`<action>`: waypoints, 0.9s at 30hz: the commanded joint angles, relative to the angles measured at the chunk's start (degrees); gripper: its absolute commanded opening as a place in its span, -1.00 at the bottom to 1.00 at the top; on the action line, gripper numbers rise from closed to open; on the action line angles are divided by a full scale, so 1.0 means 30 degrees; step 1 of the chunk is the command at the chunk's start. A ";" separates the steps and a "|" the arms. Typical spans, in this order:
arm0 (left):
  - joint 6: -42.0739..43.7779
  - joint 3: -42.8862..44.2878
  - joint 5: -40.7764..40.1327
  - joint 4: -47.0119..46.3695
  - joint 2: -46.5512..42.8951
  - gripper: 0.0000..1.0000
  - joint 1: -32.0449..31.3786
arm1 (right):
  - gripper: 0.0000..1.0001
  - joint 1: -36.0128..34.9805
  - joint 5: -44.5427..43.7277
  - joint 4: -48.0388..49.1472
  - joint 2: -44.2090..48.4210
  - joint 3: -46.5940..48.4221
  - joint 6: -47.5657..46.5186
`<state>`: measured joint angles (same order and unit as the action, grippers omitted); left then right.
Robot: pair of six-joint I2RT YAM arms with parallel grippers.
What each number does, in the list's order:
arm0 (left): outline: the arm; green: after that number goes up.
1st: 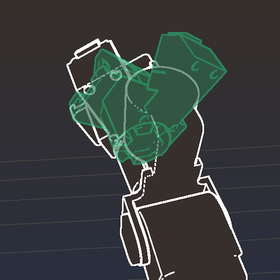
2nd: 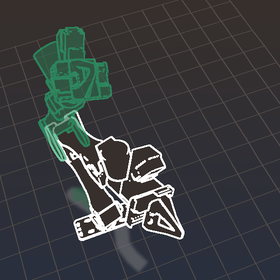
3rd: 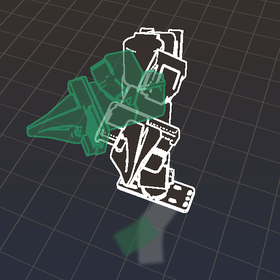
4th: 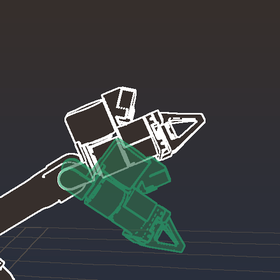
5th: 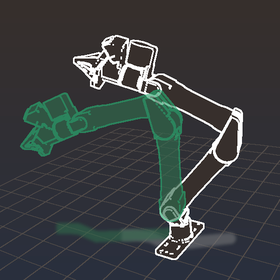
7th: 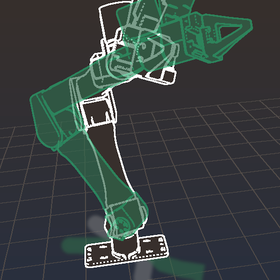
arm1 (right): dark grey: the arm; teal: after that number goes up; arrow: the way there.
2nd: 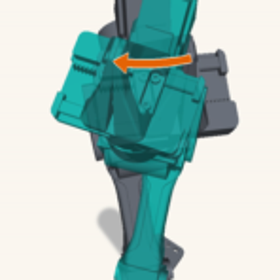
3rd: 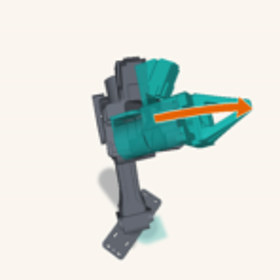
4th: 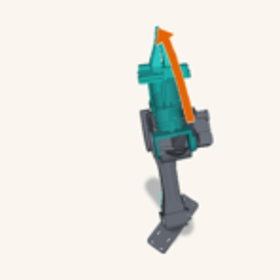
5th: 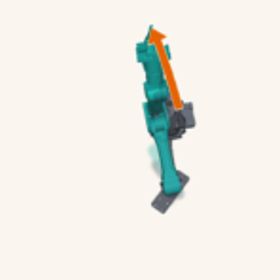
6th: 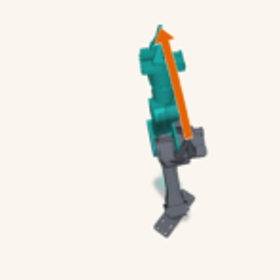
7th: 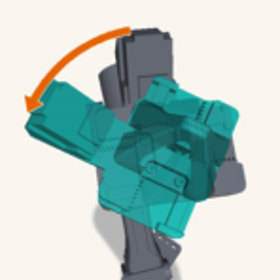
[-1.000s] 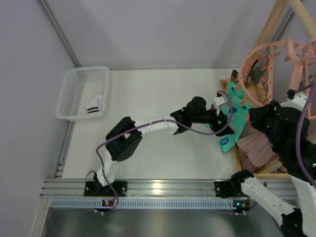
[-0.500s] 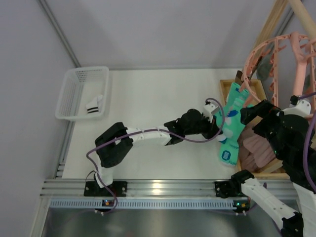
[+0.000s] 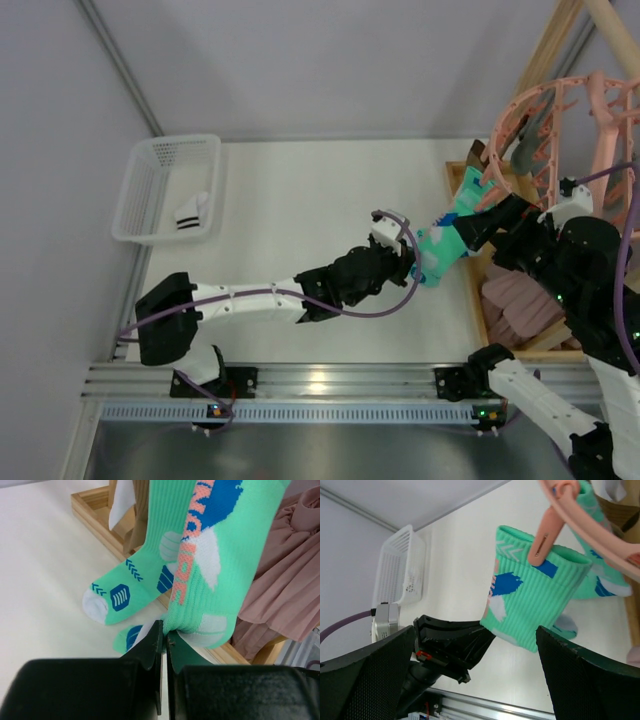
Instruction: Remove the socks clipped to the hanger
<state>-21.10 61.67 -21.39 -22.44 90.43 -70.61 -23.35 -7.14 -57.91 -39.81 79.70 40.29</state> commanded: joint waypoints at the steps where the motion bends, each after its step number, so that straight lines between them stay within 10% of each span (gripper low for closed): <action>1: -0.0112 -0.0341 -0.0900 -0.0288 -0.1634 -1.00 0.0040 | 0.98 0.0138 0.2291 0.1812 -0.0324 0.0796 0.0309; 27: -0.6822 -0.0371 1.6677 0.0330 -0.5241 -1.00 0.2442 | 0.60 0.0138 -0.4153 0.7494 0.3689 -0.4770 0.0604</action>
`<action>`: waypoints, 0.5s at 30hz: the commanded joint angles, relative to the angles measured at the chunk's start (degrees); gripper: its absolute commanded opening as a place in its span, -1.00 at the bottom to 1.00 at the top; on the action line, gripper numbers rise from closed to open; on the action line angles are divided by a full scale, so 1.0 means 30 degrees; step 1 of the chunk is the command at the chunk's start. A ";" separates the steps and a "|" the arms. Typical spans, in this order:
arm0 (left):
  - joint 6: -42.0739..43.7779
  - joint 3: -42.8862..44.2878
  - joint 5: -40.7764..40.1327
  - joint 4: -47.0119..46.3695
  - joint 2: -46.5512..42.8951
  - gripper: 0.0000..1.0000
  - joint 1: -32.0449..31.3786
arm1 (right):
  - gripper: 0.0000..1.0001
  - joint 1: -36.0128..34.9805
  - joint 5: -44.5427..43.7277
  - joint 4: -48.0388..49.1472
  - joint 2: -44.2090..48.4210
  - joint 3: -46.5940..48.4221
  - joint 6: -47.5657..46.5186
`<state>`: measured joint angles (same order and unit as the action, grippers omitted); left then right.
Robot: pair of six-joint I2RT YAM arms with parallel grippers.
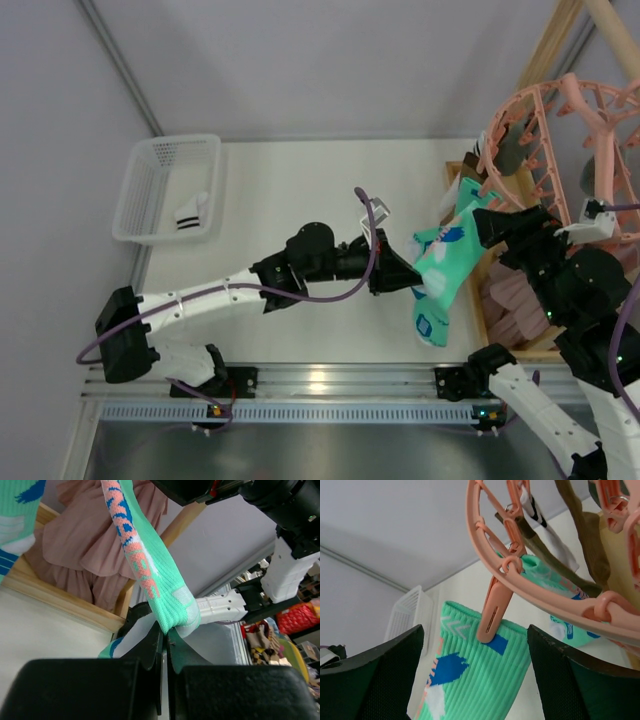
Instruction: Remove the socks clipped to the hanger
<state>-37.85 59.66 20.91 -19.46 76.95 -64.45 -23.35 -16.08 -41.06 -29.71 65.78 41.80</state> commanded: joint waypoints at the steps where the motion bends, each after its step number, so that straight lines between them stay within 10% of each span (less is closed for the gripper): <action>1: -0.1358 0.0357 0.2930 -0.0661 -0.0776 -1.00 0.0475 | 0.58 0.0109 -0.1233 0.2053 0.0412 -0.0216 0.0012; 15: -0.2267 0.1499 0.7970 -0.0661 -0.0104 -1.00 0.2350 | 0.48 0.0138 -0.0385 0.5481 0.1526 -0.2852 -0.0193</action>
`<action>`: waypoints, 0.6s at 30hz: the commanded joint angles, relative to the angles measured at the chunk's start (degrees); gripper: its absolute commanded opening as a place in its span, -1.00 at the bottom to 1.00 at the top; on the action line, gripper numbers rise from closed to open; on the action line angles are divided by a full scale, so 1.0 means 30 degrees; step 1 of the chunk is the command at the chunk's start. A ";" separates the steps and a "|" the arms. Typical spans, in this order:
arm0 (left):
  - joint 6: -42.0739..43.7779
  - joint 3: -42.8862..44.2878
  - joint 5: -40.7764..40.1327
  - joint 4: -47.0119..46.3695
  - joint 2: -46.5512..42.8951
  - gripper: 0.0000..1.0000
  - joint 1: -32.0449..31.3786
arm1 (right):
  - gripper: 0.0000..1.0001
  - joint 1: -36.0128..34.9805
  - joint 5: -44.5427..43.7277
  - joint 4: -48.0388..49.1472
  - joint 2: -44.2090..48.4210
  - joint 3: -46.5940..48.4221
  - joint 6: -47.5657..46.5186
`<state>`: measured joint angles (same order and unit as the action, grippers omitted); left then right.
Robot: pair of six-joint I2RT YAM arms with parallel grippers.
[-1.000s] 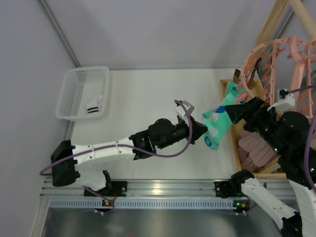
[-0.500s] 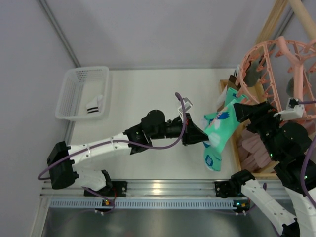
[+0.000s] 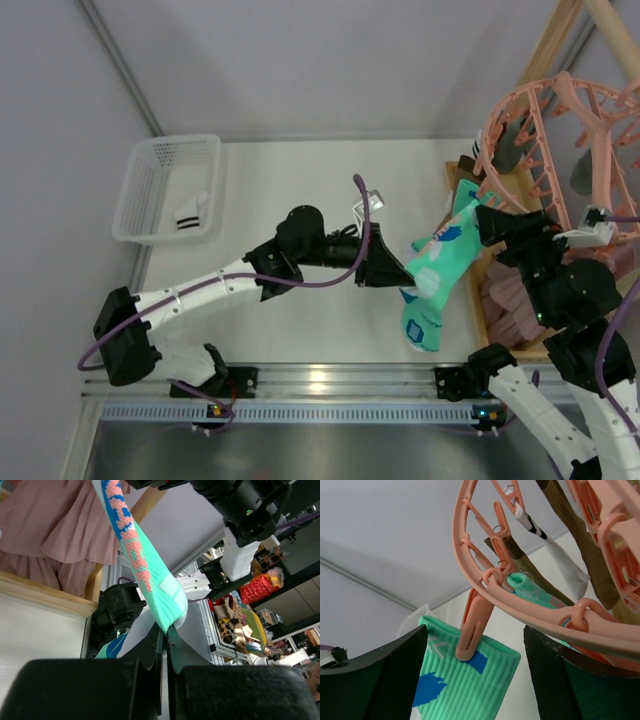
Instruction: Remove the socks clipped to the hanger
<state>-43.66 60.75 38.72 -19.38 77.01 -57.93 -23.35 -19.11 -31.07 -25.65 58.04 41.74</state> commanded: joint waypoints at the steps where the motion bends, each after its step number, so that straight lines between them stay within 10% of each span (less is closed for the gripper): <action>1: -0.0330 0.1194 0.2470 -0.0690 0.0021 -1.00 0.0325 | 0.48 0.0109 0.0745 0.2588 0.0200 -0.0507 -0.0201; 10: -0.0418 0.0874 0.2857 -0.0690 0.0316 -1.00 0.0765 | 0.47 0.0138 0.0834 0.4294 0.0875 -0.1537 -0.0435; 18: 0.1541 -0.1350 -0.2897 -0.0283 -0.0796 -1.00 0.0561 | 0.34 0.0138 -0.0631 -0.1962 -0.2343 0.2268 0.1759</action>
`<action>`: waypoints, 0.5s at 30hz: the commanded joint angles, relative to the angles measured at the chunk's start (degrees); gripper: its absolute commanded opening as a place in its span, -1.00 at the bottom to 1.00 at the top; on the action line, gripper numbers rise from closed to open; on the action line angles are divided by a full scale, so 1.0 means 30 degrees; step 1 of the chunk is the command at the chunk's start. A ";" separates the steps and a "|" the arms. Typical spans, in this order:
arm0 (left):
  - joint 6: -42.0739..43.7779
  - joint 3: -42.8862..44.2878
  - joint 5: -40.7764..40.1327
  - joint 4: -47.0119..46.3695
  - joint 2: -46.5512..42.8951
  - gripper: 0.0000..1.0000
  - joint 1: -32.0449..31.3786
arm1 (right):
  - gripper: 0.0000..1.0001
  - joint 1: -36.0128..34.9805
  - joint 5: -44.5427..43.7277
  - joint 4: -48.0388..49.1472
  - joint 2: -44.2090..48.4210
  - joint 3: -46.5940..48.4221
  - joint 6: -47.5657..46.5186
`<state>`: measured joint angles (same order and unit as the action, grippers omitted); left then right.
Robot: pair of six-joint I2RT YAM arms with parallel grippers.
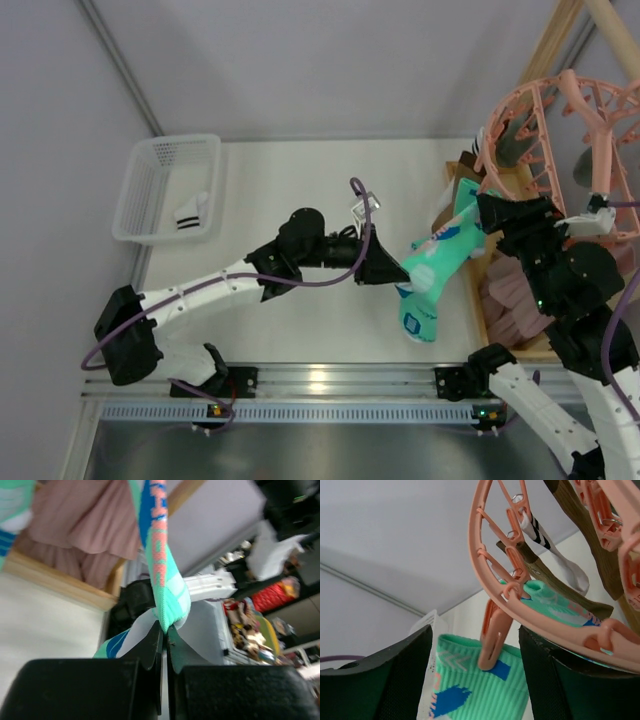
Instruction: Remove the socks clipped to the hanger
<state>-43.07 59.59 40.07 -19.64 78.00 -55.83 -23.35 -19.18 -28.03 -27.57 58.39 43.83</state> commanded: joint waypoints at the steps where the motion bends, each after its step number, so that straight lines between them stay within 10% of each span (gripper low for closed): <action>1: 0.1842 -0.1026 -0.4209 0.0185 -0.1242 -1.00 -0.0458 | 0.39 0.0109 -0.0609 -0.3744 -0.2201 0.3434 0.1149; 4: 0.4182 -0.1027 -0.8210 0.1854 -0.1623 -1.00 -0.1335 | 0.98 0.0138 0.0121 -0.5153 -0.3696 0.5284 0.0596; 15: 0.8495 -0.0177 -1.8156 0.3763 -0.0980 -1.00 -0.4353 | 0.99 0.0109 -0.0167 -0.8288 -0.4694 0.7192 0.1411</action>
<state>-23.20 56.58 -1.67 -10.17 75.18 -66.48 -23.35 -17.96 -46.41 -39.77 76.05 45.80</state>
